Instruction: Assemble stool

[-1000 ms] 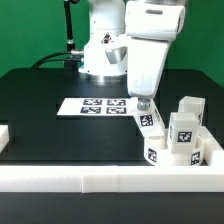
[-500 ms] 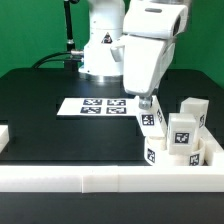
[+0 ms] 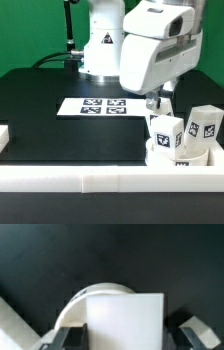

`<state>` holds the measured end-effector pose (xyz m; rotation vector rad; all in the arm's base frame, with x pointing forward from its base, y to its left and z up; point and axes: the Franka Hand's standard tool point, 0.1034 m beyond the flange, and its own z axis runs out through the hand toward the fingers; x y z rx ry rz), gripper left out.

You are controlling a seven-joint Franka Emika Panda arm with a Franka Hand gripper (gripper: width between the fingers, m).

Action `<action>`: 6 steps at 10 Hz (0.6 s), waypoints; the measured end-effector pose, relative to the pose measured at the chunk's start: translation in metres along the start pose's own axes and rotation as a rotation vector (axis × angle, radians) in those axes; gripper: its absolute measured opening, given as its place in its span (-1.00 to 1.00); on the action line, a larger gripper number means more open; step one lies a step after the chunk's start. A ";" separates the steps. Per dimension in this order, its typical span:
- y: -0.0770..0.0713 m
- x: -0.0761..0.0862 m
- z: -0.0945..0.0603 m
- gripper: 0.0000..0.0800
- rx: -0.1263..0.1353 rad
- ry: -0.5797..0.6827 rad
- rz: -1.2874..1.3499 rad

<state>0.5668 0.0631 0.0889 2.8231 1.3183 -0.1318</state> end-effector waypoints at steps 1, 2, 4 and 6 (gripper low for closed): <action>0.000 0.000 0.000 -0.17 0.000 0.000 0.103; 0.000 0.000 0.000 -0.17 0.001 0.000 0.214; -0.007 0.006 0.000 -0.17 0.002 -0.001 0.508; -0.010 0.009 0.001 -0.17 0.022 0.009 0.777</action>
Offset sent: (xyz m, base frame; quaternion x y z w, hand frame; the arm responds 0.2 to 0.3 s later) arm -0.0098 0.0190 0.0019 0.0090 -0.0130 0.3612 0.9323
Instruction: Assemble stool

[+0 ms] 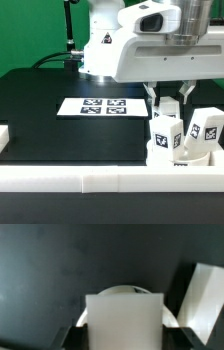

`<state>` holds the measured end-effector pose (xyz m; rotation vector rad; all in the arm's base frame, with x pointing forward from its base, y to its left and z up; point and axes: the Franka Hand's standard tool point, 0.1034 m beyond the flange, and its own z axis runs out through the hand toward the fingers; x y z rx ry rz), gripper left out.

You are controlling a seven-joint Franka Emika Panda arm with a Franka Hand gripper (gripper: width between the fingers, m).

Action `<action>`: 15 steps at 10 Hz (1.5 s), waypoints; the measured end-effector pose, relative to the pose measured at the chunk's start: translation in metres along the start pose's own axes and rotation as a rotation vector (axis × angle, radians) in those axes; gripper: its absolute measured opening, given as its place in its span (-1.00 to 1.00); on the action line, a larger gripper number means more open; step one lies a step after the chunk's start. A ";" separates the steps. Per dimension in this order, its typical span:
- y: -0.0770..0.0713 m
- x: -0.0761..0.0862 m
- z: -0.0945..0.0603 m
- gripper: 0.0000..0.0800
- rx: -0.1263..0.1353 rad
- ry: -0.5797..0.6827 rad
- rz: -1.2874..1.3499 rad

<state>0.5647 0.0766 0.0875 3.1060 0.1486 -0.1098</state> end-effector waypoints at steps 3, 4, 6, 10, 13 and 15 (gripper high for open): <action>-0.002 0.000 0.000 -0.17 0.036 -0.005 0.319; -0.002 0.000 0.000 -0.17 0.037 -0.006 0.372; -0.006 0.000 0.001 -0.17 0.056 -0.017 0.599; -0.003 0.005 0.001 -0.17 0.179 -0.047 1.089; -0.003 0.007 0.001 -0.17 0.209 -0.073 1.366; -0.004 0.009 0.001 -0.17 0.217 -0.097 1.559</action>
Offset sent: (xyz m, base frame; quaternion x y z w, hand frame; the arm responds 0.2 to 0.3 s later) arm 0.0000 0.0000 0.0000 0.0000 0.0000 0.1790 0.9838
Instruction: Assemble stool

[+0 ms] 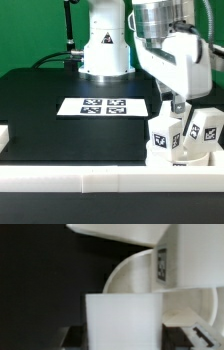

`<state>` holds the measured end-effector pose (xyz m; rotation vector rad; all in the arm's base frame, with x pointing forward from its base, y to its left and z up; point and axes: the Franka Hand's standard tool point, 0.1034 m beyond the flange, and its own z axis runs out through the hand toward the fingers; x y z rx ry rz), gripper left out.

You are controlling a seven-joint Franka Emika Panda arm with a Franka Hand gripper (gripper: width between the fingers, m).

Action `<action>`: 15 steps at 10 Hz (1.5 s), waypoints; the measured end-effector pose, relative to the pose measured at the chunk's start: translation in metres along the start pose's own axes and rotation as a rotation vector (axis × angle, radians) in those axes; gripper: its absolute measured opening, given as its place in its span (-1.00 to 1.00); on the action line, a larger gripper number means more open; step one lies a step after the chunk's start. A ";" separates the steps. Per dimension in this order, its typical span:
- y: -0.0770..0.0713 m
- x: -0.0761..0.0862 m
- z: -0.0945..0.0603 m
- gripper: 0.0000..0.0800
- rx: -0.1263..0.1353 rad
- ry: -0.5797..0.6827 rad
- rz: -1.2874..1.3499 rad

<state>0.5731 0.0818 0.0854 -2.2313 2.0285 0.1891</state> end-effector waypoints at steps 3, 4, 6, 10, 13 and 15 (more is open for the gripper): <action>-0.002 0.000 0.000 -0.17 0.004 -0.003 0.225; -0.002 -0.002 0.000 -0.17 0.004 -0.008 0.258; -0.002 -0.002 0.000 -0.17 0.004 -0.008 0.232; -0.004 -0.021 -0.024 0.60 0.004 -0.024 -0.063; -0.003 -0.020 -0.025 0.62 0.005 -0.024 -0.367; -0.003 -0.020 -0.024 0.62 0.007 -0.021 -0.552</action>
Offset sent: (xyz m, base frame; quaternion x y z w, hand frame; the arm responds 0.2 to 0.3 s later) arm 0.0000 0.0000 0.0000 0.0000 0.0000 0.1790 0.9838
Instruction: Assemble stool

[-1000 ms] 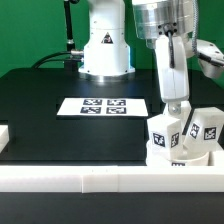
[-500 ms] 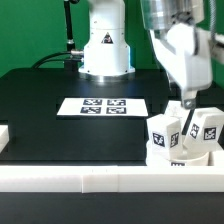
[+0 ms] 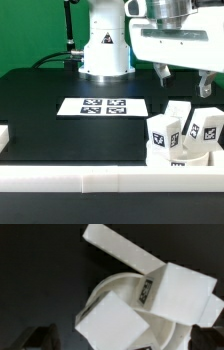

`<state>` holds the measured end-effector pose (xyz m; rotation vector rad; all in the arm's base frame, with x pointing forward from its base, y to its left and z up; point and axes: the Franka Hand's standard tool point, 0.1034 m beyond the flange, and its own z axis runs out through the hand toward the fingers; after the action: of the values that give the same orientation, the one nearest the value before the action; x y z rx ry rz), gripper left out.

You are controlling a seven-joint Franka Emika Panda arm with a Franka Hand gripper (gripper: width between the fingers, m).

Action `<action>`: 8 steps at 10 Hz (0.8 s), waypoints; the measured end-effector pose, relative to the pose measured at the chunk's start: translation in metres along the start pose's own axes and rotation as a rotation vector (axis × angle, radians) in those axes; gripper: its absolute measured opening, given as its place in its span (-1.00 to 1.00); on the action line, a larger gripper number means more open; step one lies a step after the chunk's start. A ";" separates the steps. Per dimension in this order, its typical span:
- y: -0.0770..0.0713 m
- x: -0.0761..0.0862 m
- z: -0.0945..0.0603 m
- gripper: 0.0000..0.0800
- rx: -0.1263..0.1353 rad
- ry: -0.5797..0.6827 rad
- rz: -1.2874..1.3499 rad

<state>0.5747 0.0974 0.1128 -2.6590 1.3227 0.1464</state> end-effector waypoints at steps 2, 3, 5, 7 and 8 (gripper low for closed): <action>-0.003 -0.003 0.008 0.62 -0.014 0.037 -0.397; -0.006 -0.006 0.008 0.62 -0.027 0.047 -0.546; -0.008 -0.011 0.011 0.62 -0.047 0.050 -0.737; -0.006 -0.007 0.010 0.62 -0.057 0.048 -0.951; -0.005 -0.006 0.010 0.62 -0.067 0.048 -1.055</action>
Offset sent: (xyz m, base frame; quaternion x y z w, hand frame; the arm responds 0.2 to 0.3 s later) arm -0.0057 0.0228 0.0043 -0.0219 0.0340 -0.3451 0.9377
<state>0.5749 0.1070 0.1046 -3.0179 -0.1986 -0.0188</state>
